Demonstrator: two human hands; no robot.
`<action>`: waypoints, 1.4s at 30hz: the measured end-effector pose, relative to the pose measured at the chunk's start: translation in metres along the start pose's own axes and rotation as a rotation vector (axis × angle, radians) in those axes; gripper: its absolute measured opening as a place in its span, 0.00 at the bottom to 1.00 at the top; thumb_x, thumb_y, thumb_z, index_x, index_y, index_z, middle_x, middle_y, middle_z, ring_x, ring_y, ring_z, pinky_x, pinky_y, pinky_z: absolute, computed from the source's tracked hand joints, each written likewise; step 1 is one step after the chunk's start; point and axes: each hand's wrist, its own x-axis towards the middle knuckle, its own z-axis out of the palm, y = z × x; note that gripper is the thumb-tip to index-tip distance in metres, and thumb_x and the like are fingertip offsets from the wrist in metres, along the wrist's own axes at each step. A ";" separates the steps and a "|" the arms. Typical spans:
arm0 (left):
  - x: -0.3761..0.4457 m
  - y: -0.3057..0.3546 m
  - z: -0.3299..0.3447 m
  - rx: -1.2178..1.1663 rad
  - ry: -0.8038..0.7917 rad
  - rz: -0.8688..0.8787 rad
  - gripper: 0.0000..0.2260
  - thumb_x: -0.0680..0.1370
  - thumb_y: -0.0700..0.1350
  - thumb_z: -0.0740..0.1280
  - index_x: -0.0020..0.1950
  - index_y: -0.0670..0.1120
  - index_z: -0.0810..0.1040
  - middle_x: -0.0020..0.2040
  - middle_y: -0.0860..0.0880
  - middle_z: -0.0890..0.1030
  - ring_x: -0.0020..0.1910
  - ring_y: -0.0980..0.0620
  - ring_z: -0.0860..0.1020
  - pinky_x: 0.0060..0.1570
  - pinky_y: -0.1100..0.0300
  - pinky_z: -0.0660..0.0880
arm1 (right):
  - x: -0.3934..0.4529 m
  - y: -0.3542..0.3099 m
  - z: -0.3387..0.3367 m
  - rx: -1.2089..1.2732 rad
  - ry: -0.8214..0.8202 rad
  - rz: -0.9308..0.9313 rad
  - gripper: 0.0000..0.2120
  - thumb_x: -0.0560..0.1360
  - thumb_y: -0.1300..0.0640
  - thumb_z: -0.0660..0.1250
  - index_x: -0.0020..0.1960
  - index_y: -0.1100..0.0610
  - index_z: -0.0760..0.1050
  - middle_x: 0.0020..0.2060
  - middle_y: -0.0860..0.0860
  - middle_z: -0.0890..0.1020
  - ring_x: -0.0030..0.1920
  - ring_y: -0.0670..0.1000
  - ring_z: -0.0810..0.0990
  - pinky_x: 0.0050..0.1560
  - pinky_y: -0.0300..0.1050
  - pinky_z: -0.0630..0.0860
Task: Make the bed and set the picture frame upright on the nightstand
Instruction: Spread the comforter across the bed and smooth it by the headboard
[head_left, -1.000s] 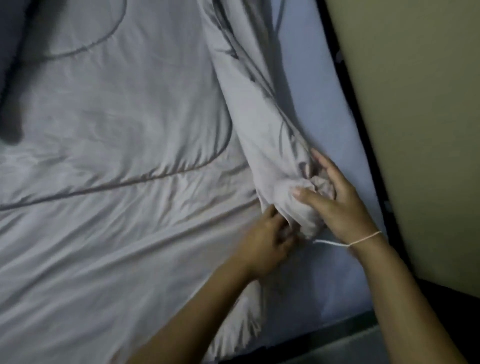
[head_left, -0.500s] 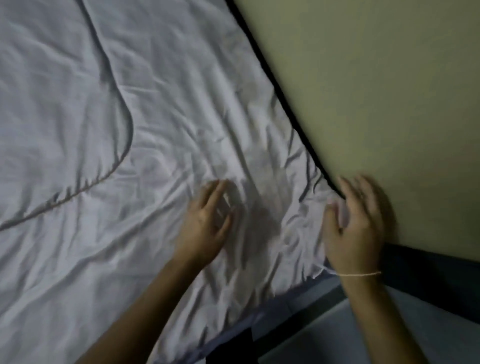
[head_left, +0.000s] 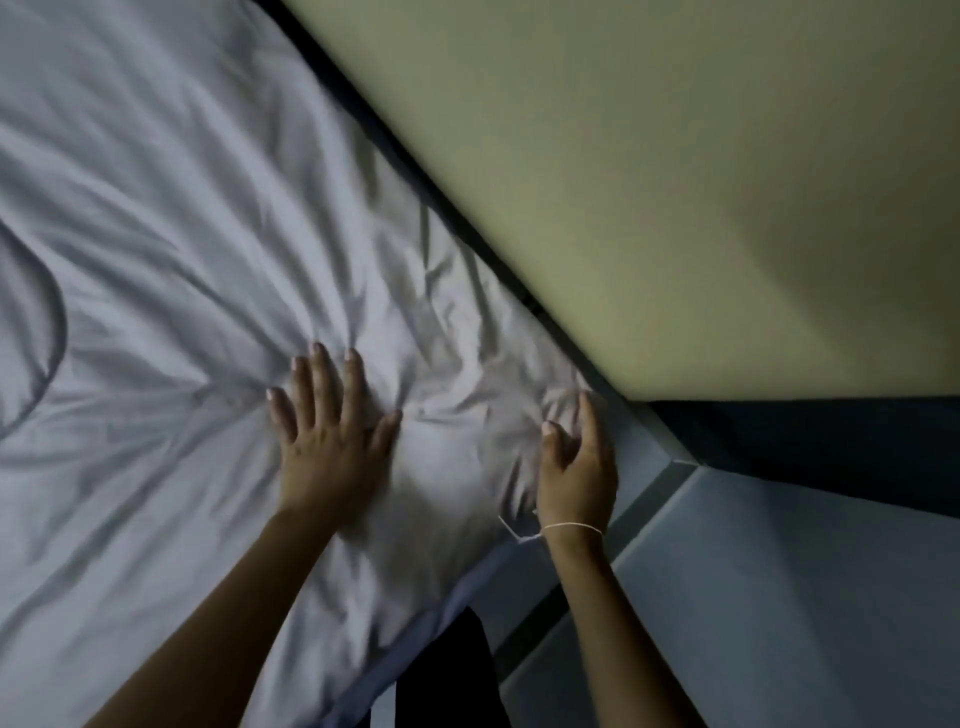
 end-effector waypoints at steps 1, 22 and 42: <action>0.000 0.002 0.003 0.021 0.006 -0.003 0.35 0.77 0.64 0.46 0.78 0.46 0.47 0.77 0.37 0.48 0.76 0.37 0.47 0.71 0.33 0.48 | 0.000 0.001 0.000 0.032 0.012 -0.014 0.25 0.78 0.52 0.64 0.73 0.44 0.64 0.68 0.55 0.72 0.65 0.56 0.73 0.62 0.58 0.74; -0.012 0.024 0.004 -0.010 0.035 0.112 0.29 0.80 0.61 0.40 0.78 0.49 0.53 0.78 0.42 0.52 0.77 0.40 0.50 0.72 0.36 0.49 | -0.026 -0.022 0.026 -0.162 0.091 -0.566 0.24 0.78 0.50 0.62 0.73 0.54 0.66 0.74 0.58 0.64 0.75 0.60 0.61 0.72 0.63 0.59; 0.118 0.084 -0.036 0.105 -0.042 0.317 0.31 0.79 0.65 0.44 0.78 0.51 0.48 0.79 0.43 0.45 0.77 0.41 0.41 0.72 0.38 0.38 | 0.040 0.044 -0.011 0.611 0.089 0.540 0.17 0.80 0.44 0.57 0.49 0.56 0.76 0.40 0.50 0.79 0.38 0.49 0.75 0.40 0.42 0.72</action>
